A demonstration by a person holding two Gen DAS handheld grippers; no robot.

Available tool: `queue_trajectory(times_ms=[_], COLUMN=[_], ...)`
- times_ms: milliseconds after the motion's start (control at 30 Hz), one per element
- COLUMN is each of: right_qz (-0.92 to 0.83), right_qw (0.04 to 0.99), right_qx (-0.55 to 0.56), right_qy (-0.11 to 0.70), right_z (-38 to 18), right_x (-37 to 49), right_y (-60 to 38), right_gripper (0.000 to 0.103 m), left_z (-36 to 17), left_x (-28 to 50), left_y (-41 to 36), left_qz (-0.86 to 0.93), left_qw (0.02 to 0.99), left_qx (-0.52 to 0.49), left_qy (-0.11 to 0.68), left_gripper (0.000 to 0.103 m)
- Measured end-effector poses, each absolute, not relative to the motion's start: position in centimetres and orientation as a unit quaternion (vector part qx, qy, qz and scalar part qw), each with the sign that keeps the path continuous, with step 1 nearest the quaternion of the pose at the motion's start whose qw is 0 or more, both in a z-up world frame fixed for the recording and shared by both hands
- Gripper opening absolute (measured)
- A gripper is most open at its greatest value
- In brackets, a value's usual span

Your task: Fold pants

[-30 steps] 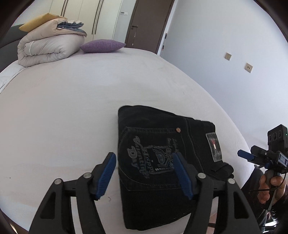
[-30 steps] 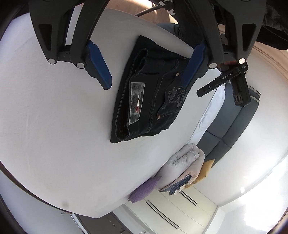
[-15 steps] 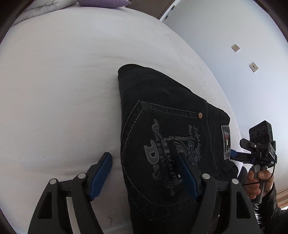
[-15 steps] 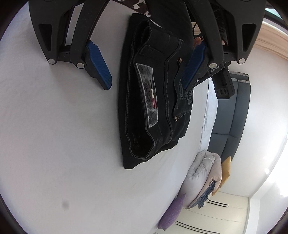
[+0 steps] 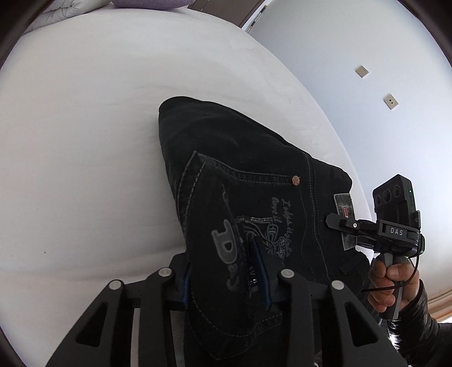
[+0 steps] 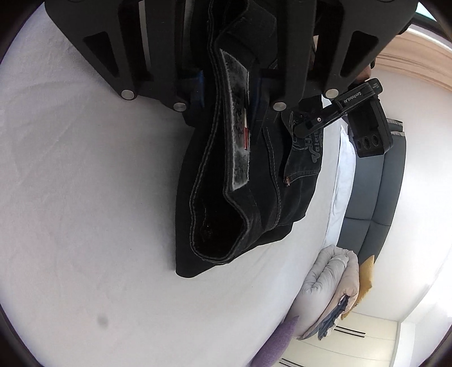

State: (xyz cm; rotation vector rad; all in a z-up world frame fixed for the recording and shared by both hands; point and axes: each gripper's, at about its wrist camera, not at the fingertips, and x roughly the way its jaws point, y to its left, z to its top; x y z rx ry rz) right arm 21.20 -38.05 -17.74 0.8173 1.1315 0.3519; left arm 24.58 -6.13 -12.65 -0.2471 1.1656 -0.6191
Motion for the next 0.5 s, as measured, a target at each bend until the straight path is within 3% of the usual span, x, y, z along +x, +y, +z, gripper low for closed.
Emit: queue_trajectory(times_ms=[100, 200, 500], right_qz=[0.159, 0.169, 0.182], right_qw=[0.777, 0.794, 0.826], right_qx=[0.338, 0.316, 0.293], right_qy=[0.507, 0.492, 0.447], right_z=[-16.5, -14.9, -9.2], right_x=[21.3, 21.2, 22.9], right_y=[-37.1, -37.0, -40.6], right_gripper=[0.018, 0.017, 0.017], left_z=[-11.7, -10.3, -4.6], left_x=[24.4, 24.2, 24.9], left_y=[-6.3, -6.7, -9.8], left_qz=[-0.283, -0.280, -0.309], left_qw=[0.789, 0.799, 0.827], left_qx=[-0.113, -0.105, -0.116], left_qy=[0.533, 0.521, 0.456], left_gripper=[0.021, 0.018, 0.018])
